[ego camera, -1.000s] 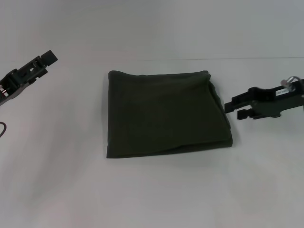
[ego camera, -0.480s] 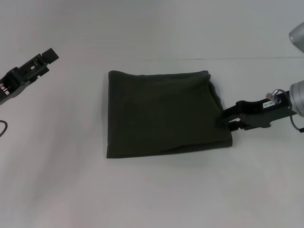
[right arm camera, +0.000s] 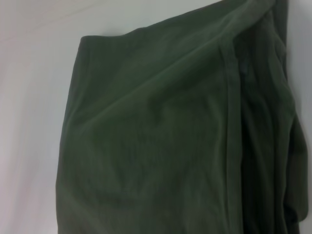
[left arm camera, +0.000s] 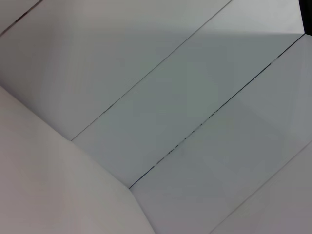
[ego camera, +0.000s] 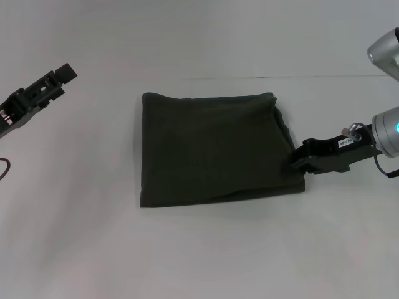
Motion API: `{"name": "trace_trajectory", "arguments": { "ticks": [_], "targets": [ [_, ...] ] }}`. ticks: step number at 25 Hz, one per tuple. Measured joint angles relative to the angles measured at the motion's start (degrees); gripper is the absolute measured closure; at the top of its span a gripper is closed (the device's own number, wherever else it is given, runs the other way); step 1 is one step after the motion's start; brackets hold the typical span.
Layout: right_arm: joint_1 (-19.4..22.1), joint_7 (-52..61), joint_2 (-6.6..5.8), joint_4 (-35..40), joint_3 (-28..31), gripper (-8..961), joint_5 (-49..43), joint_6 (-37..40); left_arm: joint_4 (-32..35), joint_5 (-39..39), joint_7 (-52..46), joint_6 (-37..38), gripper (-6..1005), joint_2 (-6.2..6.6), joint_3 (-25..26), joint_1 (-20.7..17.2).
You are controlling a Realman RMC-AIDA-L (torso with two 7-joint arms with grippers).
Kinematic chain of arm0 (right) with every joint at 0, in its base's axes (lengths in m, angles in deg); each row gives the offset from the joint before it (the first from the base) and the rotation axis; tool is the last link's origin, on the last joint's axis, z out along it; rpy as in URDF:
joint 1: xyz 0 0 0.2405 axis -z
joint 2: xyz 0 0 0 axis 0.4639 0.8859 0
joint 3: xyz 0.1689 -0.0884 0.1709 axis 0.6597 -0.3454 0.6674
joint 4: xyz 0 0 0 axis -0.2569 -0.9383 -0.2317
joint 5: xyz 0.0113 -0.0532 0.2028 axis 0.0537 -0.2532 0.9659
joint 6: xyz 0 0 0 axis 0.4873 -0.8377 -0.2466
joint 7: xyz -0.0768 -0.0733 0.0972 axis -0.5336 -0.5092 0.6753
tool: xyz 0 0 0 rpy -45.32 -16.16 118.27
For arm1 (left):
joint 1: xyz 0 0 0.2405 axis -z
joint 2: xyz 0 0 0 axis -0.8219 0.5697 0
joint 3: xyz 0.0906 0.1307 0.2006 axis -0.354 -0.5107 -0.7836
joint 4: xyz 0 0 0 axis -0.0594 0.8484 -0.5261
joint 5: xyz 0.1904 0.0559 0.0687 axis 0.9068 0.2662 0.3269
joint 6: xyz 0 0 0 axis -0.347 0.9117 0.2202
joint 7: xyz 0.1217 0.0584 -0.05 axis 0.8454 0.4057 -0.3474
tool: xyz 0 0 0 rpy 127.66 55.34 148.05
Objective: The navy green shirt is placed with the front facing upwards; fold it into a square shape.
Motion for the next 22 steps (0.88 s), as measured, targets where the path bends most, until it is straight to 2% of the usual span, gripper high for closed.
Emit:
{"name": "trace_trajectory", "arguments": {
  "ticks": [3,13,16,22],
  "targets": [
    [0.0,-0.1,0.06,0.1,0.0,471,0.0,0.0,0.0,0.0,0.0,0.0,53,0.00,0.0,0.0],
    [0.3,0.0,-0.10,0.4,0.1,888,0.0,-0.9,0.0,0.0,0.0,0.2,54,0.00,0.0,0.2],
    [0.3,-0.3,0.00,0.5,-0.1,934,0.0,-0.7,0.0,0.0,0.0,0.4,53,0.00,0.0,0.2],
    [2.0,0.9,-0.31,3.5,0.4,934,0.3,3.3,0.0,0.0,0.0,0.4,53,0.00,0.1,0.3]
  ]
}}
